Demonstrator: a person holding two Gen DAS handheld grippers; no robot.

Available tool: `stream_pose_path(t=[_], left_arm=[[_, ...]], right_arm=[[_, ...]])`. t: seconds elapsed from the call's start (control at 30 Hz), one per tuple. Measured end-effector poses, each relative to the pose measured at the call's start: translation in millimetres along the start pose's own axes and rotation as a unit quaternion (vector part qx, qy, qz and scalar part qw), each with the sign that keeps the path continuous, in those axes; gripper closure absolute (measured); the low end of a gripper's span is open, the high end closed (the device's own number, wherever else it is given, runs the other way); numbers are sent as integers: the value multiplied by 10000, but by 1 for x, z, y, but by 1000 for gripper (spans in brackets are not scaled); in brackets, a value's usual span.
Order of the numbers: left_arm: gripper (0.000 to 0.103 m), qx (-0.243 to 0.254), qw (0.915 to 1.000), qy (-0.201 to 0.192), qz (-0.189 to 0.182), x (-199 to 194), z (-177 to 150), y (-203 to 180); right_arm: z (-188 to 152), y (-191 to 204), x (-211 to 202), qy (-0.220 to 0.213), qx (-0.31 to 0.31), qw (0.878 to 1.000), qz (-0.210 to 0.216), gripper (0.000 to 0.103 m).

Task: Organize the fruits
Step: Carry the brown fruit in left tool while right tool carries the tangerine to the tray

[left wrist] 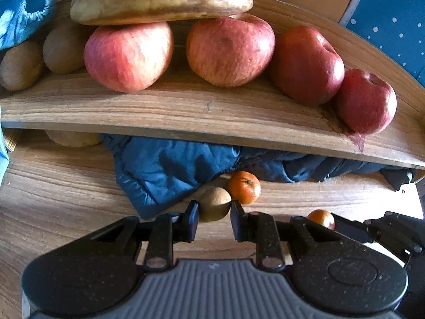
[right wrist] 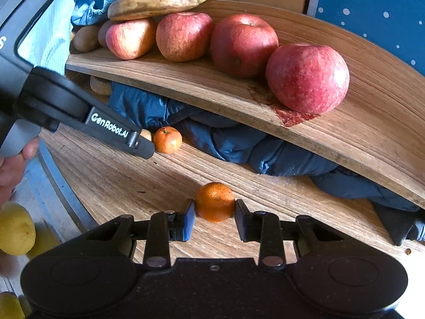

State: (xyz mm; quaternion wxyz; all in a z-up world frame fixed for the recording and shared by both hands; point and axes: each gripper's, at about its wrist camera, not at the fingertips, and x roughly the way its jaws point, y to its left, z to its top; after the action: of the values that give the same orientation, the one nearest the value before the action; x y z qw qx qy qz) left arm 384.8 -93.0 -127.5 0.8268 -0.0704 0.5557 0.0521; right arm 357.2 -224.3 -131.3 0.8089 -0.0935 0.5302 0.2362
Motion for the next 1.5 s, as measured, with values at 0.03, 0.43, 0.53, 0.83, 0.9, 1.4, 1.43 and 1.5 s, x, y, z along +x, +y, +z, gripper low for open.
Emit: stream_pose_path(t=[0.03, 0.43, 0.53, 0.83, 0.9, 1.4, 1.43, 1.5], left_arm=[[75, 5, 10000, 12, -3, -2, -1, -1], [75, 285, 9993, 174, -160, -15, -35, -8], [75, 424, 9986, 187, -249, -23, -44, -9], [75, 680, 9967, 136, -433, -43, -59, 1], [75, 708, 9964, 120, -445, -47, -51, 5], [75, 1030, 9926, 179, -621, -89, -71, 32], [75, 1078, 9918, 170, -660, -93, -73, 32], [75, 1169, 9903, 169, -728, -99, -77, 30]], right_arm=[[-1, 0, -1, 3, 18, 10000, -2, 69], [-11, 13, -21, -1, 138, 9996, -227, 69], [-14, 20, -29, -18, 184, 9993, -323, 69], [-16, 50, -54, -145, 290, 9981, -531, 69], [-17, 57, -60, -166, 286, 9979, -557, 69], [-49, 111, -96, -14, 249, 9974, -678, 69], [-51, 114, -99, -8, 265, 9972, -695, 69], [-56, 120, -105, 5, 306, 9968, -734, 69]])
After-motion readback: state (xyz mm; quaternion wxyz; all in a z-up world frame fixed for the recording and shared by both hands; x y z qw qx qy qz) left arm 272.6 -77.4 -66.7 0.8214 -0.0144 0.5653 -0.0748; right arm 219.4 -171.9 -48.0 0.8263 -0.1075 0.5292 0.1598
